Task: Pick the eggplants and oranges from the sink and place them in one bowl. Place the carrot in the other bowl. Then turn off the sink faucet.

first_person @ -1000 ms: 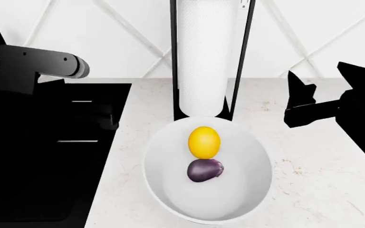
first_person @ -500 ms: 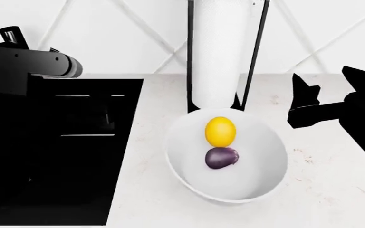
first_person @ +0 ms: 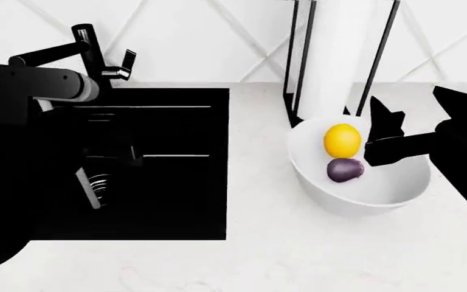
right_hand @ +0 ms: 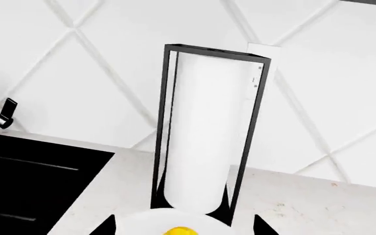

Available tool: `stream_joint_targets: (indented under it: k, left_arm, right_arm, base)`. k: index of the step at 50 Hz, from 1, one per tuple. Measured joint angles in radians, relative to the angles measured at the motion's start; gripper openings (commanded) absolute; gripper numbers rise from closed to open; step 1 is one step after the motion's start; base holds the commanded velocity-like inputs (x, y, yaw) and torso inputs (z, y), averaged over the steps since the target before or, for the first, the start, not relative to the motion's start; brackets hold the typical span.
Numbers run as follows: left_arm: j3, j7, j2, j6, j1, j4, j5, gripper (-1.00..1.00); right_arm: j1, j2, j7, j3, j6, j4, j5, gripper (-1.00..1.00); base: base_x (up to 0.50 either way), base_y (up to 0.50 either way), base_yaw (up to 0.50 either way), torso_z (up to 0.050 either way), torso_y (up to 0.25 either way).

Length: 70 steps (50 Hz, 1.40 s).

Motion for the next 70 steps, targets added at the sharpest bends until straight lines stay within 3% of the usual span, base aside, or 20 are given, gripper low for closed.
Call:
stream_joint_targets:
  k: [33, 70]
  left_arm:
    - [0.010, -0.019, -0.009, 0.015, 0.007, 0.002, -0.019, 1.00]
    - [0.023, -0.033, -0.013, 0.037, 0.026, 0.011, -0.024, 1.00]
  right_arm:
    - [-0.034, 0.021, -0.042, -0.064, -0.086, 0.014, -0.057, 1.00]
    - [-0.086, 0.043, -0.061, -0.077, -0.152, 0.016, -0.091, 1.00]
  base:
    - [-0.13, 0.44, 0.00, 0.000, 0.000]
    - [0.23, 0.50, 0.00, 0.000, 0.000]
